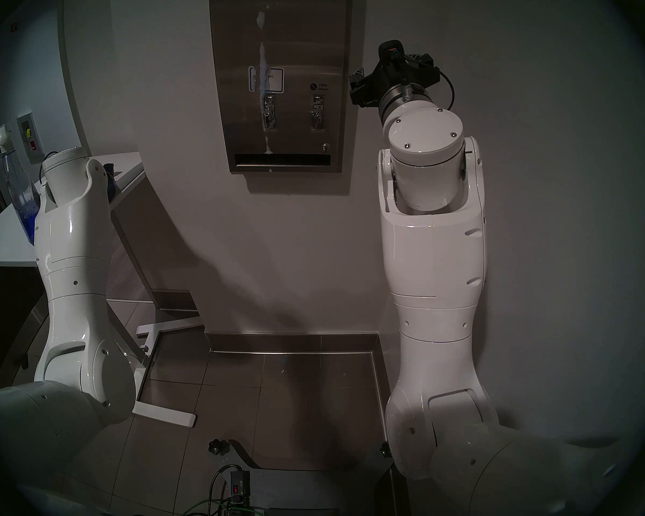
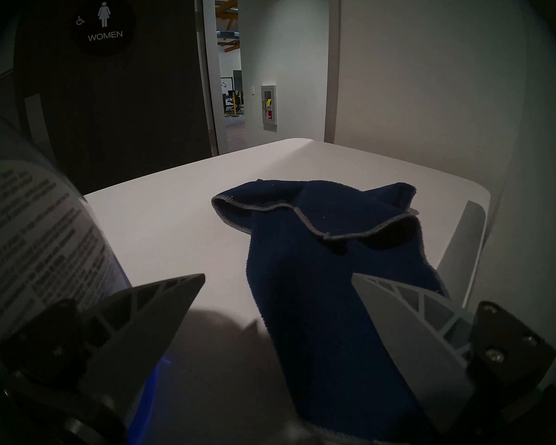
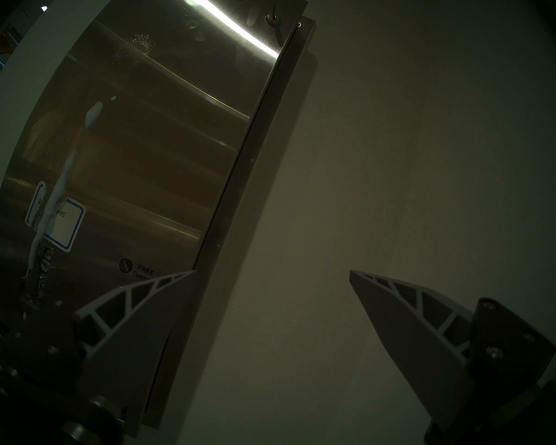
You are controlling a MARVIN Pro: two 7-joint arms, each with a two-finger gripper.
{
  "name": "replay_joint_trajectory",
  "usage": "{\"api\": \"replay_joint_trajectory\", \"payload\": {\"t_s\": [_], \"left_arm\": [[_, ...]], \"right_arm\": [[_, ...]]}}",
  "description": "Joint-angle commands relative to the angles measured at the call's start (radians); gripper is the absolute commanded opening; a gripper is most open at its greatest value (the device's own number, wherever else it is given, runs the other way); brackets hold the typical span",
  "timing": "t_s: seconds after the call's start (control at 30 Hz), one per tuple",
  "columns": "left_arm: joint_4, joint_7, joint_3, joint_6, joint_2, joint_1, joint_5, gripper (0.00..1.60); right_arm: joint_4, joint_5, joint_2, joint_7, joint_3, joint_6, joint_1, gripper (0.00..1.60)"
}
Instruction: Pick up the cloth and wipe the surface
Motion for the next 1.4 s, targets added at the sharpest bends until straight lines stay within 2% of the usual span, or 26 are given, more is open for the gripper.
{"api": "replay_joint_trajectory", "payload": {"t_s": [0.0,0.7,0.73,0.77,0.8,0.83,0.87,0.9,1.27,1.37], "left_arm": [[0.0,-0.035,0.003,-0.059,0.055,-0.063,0.001,1.6],[0.062,-0.074,-0.025,-0.051,0.077,-0.085,-0.006,1.6],[0.062,-0.079,-0.024,-0.05,0.078,-0.087,-0.007,1.53],[0.063,-0.083,-0.023,-0.048,0.079,-0.088,-0.008,1.03],[0.063,-0.087,-0.022,-0.048,0.08,-0.088,-0.008,0.76],[0.063,-0.087,-0.022,-0.048,0.08,-0.088,-0.008,0.76],[0.062,-0.09,-0.021,-0.048,0.081,-0.088,-0.008,0.47],[0.061,-0.102,-0.019,-0.051,0.083,-0.084,-0.009,0.0],[0.047,-0.115,-0.003,-0.047,0.089,-0.088,-0.002,0.0],[0.047,-0.119,0.0,-0.019,0.093,-0.096,-0.005,0.0]], "right_arm": [[-0.024,0.0,-0.001,-0.001,0.001,-0.004,0.026,1.6],[-0.024,0.0,-0.001,-0.001,0.001,-0.004,0.027,1.6],[-0.024,0.0,-0.001,-0.001,0.001,-0.004,0.027,1.6],[-0.024,0.0,-0.001,-0.001,0.001,-0.004,0.026,1.6],[-0.024,0.0,-0.001,-0.001,0.001,-0.004,0.026,1.6],[-0.024,0.0,-0.001,-0.001,0.001,-0.004,0.026,1.6],[-0.024,0.0,-0.001,-0.001,0.001,-0.004,0.026,1.6],[-0.024,0.0,-0.001,-0.001,0.001,-0.004,0.027,1.6],[-0.024,0.0,-0.001,-0.001,0.001,-0.004,0.026,1.6],[-0.024,0.0,-0.001,-0.001,0.001,-0.004,0.026,1.6]]}}
